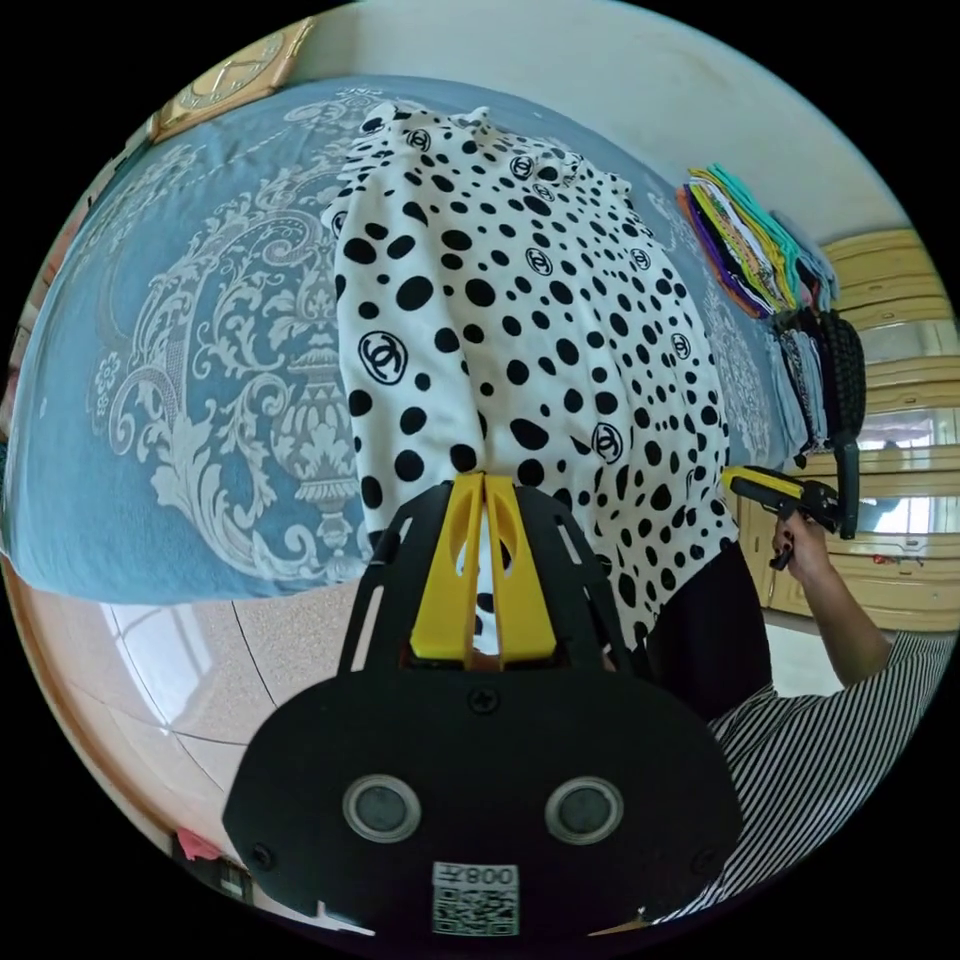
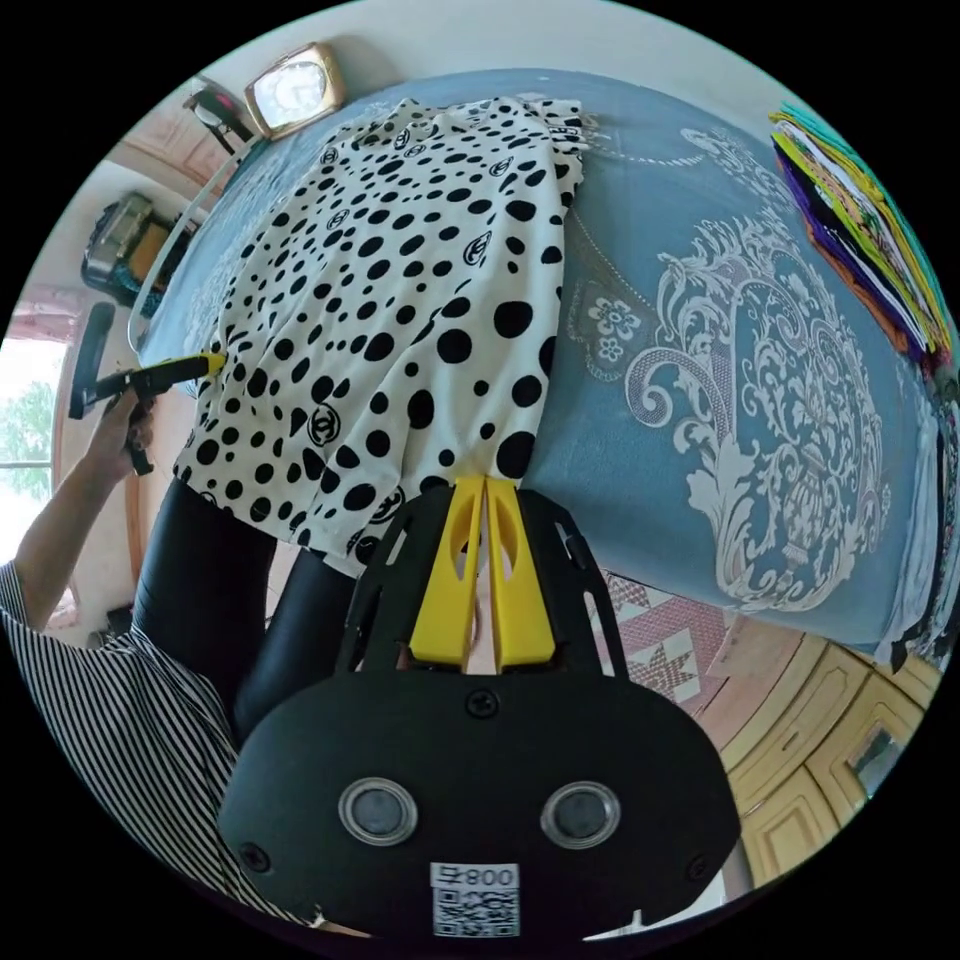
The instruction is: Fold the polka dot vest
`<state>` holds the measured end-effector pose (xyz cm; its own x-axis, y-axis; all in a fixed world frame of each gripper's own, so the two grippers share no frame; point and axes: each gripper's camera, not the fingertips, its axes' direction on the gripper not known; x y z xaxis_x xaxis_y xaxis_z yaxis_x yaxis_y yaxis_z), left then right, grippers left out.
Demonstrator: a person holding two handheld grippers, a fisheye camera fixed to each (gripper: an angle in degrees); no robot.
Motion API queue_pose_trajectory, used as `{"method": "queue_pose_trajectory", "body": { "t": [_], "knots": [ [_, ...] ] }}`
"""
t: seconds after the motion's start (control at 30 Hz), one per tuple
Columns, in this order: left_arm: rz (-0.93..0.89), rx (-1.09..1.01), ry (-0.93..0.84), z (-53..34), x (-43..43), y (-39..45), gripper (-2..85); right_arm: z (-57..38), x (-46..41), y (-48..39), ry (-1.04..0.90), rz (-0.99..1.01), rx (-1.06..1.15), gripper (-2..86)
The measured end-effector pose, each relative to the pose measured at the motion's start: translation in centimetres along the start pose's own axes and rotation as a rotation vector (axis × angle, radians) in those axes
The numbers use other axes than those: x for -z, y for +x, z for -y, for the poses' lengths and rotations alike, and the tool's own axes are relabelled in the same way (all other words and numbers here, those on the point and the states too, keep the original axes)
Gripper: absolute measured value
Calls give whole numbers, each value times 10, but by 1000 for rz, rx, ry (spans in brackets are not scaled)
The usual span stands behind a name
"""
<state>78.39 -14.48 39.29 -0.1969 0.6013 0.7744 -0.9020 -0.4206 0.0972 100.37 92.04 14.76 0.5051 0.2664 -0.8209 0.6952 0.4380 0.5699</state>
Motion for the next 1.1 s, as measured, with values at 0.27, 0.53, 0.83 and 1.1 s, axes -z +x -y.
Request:
{"method": "queue_pose_trajectory", "body": {
  "t": [0.27, 0.53, 0.83, 1.1],
  "knots": [
    [-130, 59, 31, -8, -8, -59, 4, 23, -1, 57, -36, 241, -94, 1],
    [-292, 52, 282, 91, 25, -150, 44, 97, 53, 152, 249, 352, -189, 7],
    [-246, 61, 331, 293, 1, -222, 88, 326, 46, 209, 350, 351, -77, 63],
    [-173, 73, 280, 385, -46, -269, 107, 477, 15, 258, 348, 361, -71, 82]
  ]
}}
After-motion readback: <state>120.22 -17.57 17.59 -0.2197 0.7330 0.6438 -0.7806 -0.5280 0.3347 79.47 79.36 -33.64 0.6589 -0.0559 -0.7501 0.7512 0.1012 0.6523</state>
